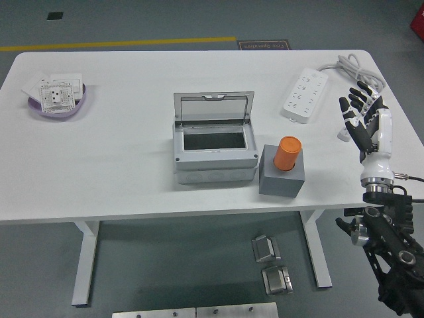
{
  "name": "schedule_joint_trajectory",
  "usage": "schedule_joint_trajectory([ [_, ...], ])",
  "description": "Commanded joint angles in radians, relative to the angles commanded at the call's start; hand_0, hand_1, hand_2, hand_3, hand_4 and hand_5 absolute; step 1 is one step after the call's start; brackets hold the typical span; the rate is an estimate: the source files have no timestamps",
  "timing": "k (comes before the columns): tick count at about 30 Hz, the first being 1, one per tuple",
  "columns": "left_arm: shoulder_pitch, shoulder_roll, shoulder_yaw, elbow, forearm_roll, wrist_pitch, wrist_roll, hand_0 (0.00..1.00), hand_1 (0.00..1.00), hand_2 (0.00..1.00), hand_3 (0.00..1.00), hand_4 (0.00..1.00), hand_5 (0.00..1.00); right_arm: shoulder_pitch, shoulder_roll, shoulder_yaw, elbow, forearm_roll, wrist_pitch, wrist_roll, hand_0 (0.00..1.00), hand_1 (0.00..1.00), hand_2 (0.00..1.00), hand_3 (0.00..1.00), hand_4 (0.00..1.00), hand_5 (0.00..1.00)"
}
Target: Pick up the cylinder from the cube,place it in the box,flap close box
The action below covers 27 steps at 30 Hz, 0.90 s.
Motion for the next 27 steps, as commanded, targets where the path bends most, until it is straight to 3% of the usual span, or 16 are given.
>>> schedule_joint_trajectory([
  [27, -0.001, -0.010, -0.027, 0.000, 0.019, 0.001, 0.005, 0.630, 0.582, 0.542, 0.591, 0.484, 0.041, -0.004, -0.004, 0.032, 0.022, -0.016, -0.003, -0.008, 0.774, 0.758, 0.759, 0.796, 0.926, 0.543],
])
